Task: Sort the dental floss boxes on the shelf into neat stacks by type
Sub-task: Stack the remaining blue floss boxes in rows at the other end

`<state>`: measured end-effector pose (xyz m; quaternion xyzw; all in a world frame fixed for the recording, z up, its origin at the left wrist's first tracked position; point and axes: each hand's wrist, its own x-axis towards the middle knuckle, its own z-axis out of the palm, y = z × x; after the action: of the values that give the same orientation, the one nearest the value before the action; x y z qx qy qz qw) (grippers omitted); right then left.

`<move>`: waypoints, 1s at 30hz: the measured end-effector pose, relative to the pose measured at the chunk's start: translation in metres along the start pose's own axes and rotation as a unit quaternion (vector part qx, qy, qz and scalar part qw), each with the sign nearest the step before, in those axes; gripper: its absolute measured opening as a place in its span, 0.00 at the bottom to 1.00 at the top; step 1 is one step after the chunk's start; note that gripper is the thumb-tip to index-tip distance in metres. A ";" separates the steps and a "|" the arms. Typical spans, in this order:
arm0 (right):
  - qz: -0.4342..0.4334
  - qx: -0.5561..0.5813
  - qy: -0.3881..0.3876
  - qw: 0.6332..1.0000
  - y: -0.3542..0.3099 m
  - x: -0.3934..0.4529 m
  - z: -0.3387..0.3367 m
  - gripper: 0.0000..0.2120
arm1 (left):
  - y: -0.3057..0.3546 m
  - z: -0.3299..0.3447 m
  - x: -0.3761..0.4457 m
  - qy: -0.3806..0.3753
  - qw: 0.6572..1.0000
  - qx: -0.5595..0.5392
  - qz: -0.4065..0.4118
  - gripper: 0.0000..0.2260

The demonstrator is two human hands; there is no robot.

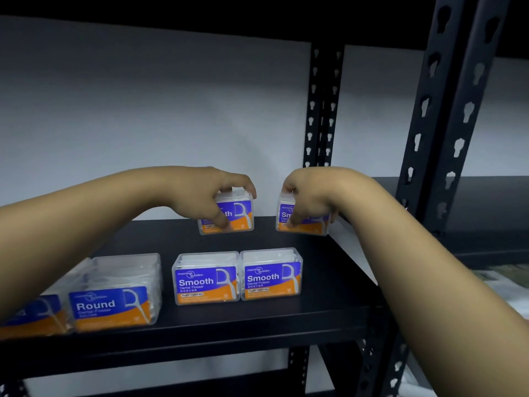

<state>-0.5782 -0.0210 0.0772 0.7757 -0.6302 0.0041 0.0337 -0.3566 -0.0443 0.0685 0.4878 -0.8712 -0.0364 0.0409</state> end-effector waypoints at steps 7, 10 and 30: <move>-0.006 -0.056 -0.066 0.996 0.006 -0.022 0.005 0.25 | -0.004 0.015 0.003 -0.037 0.999 0.011 -0.027 0.27; -0.008 -0.085 -0.087 0.993 0.006 -0.026 0.011 0.25 | -0.004 0.019 0.006 -0.051 0.998 0.015 -0.042 0.27; -0.021 -0.005 -0.092 0.996 0.016 -0.053 0.051 0.21 | 0.033 0.037 -0.063 0.073 0.997 0.027 0.001 0.18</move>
<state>-0.6063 0.0251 0.0245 0.7859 -0.6139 -0.0711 -0.0207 -0.3557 0.0278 0.0325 0.4891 -0.8671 0.0230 0.0916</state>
